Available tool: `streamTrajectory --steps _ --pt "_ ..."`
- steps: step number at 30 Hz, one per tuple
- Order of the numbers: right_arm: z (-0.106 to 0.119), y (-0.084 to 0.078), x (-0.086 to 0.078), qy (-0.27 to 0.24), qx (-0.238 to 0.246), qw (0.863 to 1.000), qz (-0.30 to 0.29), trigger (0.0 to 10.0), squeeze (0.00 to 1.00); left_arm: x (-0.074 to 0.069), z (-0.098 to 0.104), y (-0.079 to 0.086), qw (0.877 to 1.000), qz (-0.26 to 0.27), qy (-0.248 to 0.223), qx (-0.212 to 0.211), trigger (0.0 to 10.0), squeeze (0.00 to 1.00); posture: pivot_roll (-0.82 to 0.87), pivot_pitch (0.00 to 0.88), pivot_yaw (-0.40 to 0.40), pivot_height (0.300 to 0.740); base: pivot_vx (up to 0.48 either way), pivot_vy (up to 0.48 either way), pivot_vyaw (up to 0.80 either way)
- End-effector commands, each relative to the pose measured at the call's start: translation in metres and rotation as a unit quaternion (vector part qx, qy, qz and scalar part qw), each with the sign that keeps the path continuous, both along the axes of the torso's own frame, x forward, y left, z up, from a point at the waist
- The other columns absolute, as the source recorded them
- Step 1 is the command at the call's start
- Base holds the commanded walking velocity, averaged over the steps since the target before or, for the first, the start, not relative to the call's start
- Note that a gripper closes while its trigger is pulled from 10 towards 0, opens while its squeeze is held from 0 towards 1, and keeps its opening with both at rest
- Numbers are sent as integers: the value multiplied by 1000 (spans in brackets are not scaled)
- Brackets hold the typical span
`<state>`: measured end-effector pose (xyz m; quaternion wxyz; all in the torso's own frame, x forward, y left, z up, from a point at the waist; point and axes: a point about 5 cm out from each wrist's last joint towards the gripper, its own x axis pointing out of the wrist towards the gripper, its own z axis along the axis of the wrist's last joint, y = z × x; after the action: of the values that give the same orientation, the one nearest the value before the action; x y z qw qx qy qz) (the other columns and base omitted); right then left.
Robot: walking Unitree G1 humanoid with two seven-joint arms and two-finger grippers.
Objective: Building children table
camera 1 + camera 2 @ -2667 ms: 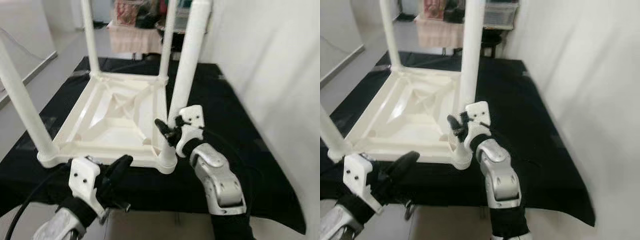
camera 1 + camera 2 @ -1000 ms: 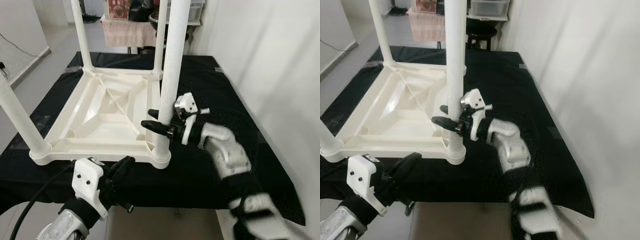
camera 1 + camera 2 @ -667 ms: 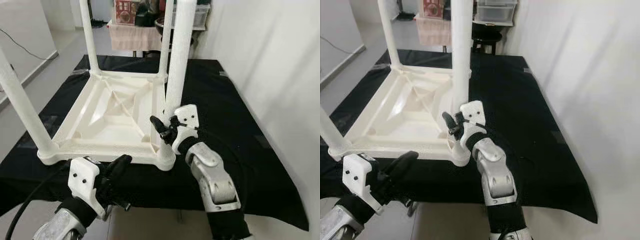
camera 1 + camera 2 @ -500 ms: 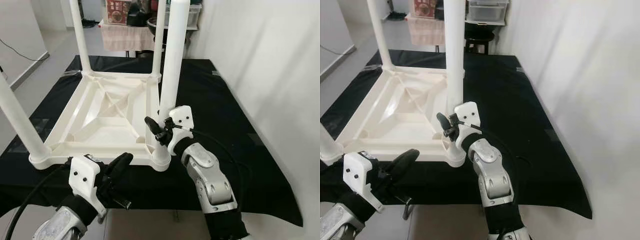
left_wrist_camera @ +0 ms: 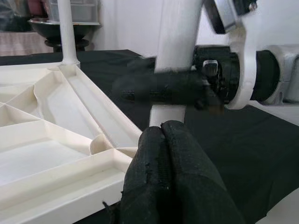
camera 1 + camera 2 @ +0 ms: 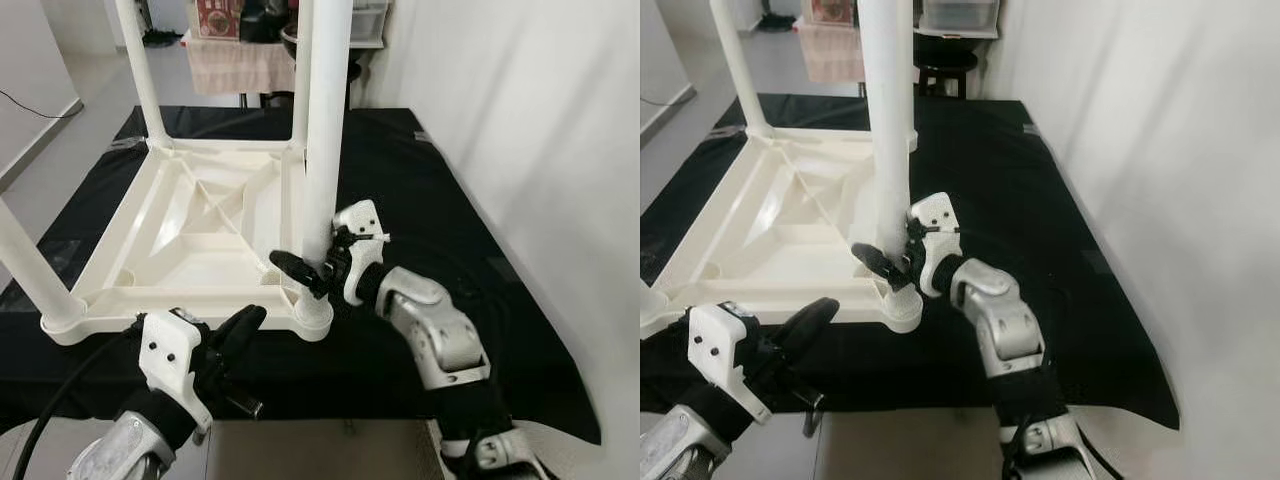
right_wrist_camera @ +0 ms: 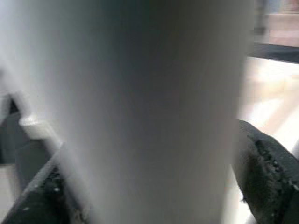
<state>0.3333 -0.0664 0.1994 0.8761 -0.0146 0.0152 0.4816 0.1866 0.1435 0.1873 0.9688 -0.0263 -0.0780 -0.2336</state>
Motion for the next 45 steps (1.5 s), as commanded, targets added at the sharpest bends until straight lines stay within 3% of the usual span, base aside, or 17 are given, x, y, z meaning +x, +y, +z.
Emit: streamTrajectory --steps 1,5,10,11,18,20,26,27,29,30,32,34,37,39,41,42,45 --pt "10 3 3 -17 -7 997 75 10000 0 0 -4 -1 1000 -1 8 3 10000 0 31 72 -76 740 0 0 0" --pt "17 -2 11 -9 -9 990 138 10000 0 -1 -4 -2 1000 0 9 3 10000 0 45 65 -78 740 0 0 0" --pt "19 -3 19 -2 -8 986 164 10000 0 -2 -5 -2 1000 -1 11 3 10000 0 56 62 -79 740 0 0 0" --pt "19 -3 22 2 -7 986 165 0 0 -2 -5 -3 1000 -1 11 3 10000 0 57 62 -79 740 0 0 0" --pt "14 -11 28 16 -16 986 163 0 0 -3 -5 -3 1000 -1 12 2 10000 0 66 66 -79 740 0 0 0" --pt "6 -21 30 22 -28 989 141 0 0 -4 -5 -4 1000 -1 12 2 10000 0 58 69 -78 740 0 0 0" --pt "-7 -47 27 35 -45 998 31 0 0 -5 -5 -3 1000 -3 12 0 10000 0 52 75 -80 740 0 0 0" --pt "-15 -45 23 43 -43 997 -40 0 0 -5 -4 -3 1000 -3 12 0 10000 0 46 85 -87 740 0 0 0" --pt "-15 -45 23 43 -43 997 -40 0 0 -5 -4 -3 1000 -3 12 0 10000 0 46 85 -87 740 0 0 0" --pt "-21 -44 20 49 -41 994 -92 0 0 -6 -4 -2 1000 -3 12 1 10000 0 46 85 -87 740 0 0 0" --pt "-46 -23 -12 99 -11 960 -261 0 0 -5 -3 0 1000 -1 10 3 10000 0 45 97 -72 740 0 0 0" --pt "-53 -4 -28 119 4 944 -308 0 0 -4 -3 2 1000 1 10 5 10000 0 42 89 -69 740 0 0 0" --pt "-54 1 -28 117 5 945 -306 0 0 -3 -3 2 1000 1 10 5 10000 0 42 89 -69 740 0 0 0" --pt "-53 13 -11 104 1 951 -291 0 0 -2 -3 0 1000 -1 9 4 10000 0 56 80 -82 740 0 0 0" --pt "-50 16 -4 97 -2 953 -287 0 0 -2 -3 0 1000 -1 9 4 10000 0 56 80 -82 740 0 0 0" --pt "-46 20 2 90 -3 956 -281 9059 0 -2 -3 -1 1000 0 8 4 10000 0 60 81 -87 740 0 0 0" --pt "-40 25 7 84 4 961 -263 10000 0 -2 -3 -1 1000 4 7 4 10000 0 59 81 -92 740 0 0 0"
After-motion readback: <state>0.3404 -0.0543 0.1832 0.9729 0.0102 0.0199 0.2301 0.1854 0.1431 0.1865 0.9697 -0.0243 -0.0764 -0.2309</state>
